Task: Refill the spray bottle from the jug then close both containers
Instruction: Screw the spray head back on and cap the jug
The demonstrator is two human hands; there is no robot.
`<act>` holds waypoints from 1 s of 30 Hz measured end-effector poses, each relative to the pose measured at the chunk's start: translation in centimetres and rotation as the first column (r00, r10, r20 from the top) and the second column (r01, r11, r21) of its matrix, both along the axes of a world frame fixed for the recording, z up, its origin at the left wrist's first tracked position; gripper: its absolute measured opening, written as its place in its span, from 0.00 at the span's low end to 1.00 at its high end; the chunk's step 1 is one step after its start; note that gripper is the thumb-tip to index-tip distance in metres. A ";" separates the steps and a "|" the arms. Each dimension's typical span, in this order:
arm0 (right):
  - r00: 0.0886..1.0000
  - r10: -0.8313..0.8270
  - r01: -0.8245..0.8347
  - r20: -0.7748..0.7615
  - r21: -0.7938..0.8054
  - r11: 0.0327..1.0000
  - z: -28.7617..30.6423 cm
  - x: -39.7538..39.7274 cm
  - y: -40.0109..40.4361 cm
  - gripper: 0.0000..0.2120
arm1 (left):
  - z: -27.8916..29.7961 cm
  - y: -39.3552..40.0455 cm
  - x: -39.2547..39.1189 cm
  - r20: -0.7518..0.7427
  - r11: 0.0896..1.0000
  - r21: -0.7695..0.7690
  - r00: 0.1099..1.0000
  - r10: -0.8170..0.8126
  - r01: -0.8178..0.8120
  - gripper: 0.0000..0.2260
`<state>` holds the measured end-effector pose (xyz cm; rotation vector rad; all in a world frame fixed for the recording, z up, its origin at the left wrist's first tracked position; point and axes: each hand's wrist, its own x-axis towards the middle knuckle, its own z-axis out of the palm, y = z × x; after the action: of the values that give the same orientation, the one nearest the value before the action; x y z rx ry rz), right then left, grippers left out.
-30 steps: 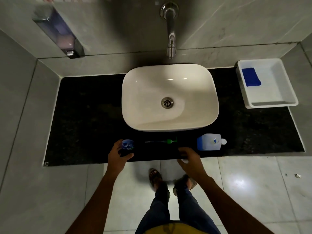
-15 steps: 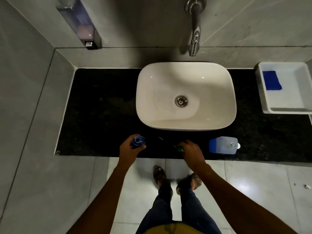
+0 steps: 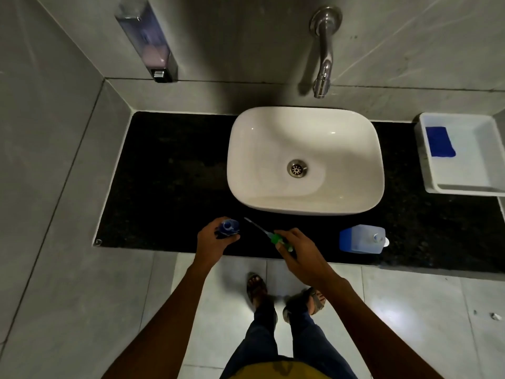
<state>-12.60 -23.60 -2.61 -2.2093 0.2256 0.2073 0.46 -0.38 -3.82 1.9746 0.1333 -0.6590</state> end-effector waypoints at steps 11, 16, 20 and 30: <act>0.980 0.137 -0.137 0.141 -0.013 0.991 7.1 1.1 0.7 0.18 | 0.9 0.2 -0.5 0.043 1.000 -0.022 0.999 -0.014 0.014 0.23; 0.981 0.174 -0.166 0.091 -0.086 0.982 7.3 1.8 1.4 0.18 | 1.1 0.3 -0.5 0.067 0.999 -0.028 0.997 -0.035 0.037 0.20; 0.975 0.212 -0.201 0.060 -0.149 0.968 7.2 2.6 2.3 0.19 | 1.4 0.6 -0.4 0.108 0.996 -0.027 0.991 -0.078 0.082 0.19; 0.972 0.224 -0.203 0.070 -0.227 0.953 8.5 7.0 3.6 0.16 | 0.9 0.4 0.0 0.157 0.959 0.200 0.959 -0.235 0.203 0.21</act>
<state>-5.59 -19.99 5.86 -2.4558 -0.0480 0.2032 0.50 -0.01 -2.88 2.2363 -0.1439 -0.6247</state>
